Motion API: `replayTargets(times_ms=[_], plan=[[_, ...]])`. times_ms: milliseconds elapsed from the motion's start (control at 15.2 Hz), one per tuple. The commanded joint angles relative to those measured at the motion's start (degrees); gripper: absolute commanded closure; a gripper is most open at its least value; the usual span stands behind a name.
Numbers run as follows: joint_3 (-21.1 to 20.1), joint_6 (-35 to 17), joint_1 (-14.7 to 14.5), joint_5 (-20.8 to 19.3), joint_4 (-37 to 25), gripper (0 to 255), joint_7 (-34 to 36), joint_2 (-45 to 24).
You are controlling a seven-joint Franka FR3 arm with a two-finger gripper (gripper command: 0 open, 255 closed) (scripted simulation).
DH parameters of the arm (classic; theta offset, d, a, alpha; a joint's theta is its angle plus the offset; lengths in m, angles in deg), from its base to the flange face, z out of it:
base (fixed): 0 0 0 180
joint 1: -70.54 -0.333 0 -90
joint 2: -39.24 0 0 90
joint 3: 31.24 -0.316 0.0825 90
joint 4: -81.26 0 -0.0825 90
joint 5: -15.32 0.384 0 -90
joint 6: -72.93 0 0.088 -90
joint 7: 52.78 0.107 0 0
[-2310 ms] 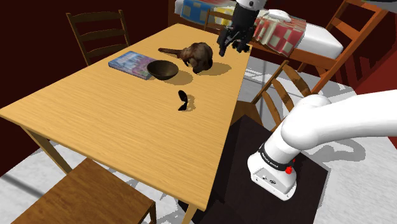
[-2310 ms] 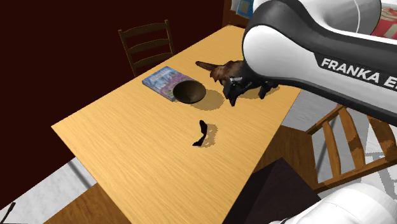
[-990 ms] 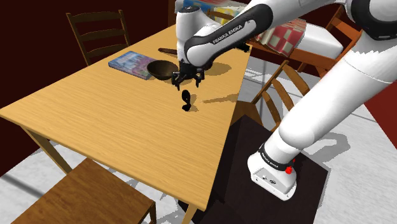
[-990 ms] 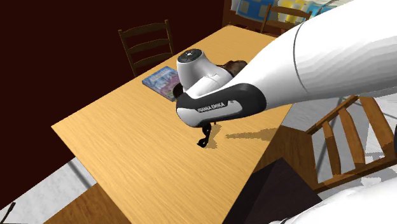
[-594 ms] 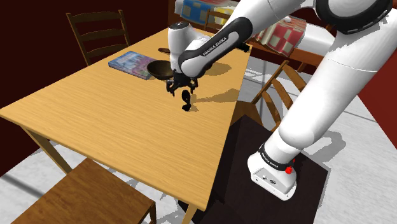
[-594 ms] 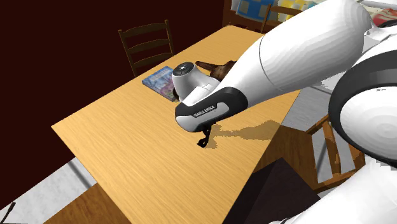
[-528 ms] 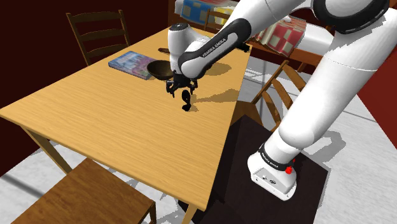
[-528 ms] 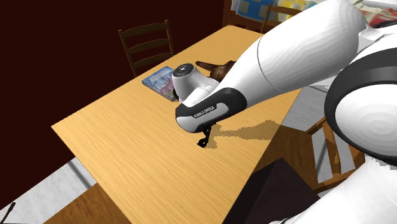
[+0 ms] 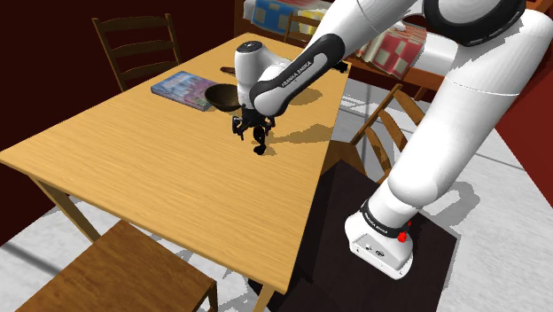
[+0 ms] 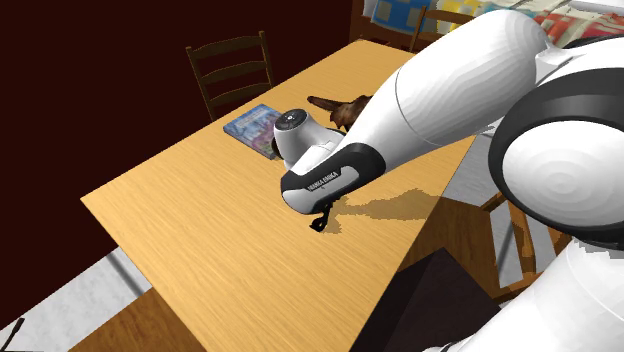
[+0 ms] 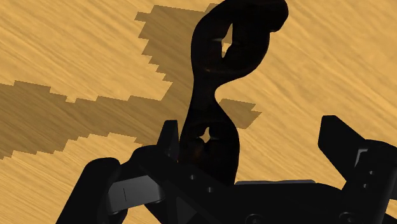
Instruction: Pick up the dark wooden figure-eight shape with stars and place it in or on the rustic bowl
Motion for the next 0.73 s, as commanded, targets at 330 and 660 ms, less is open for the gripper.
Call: replayTargets(times_ms=[330,660], plan=[[0.01,-0.03,0.0,-0.02,0.0,255,0.01,-0.02],[0.01,-0.03,0.0,-0.02,0.0,255,0.01,-0.02]])
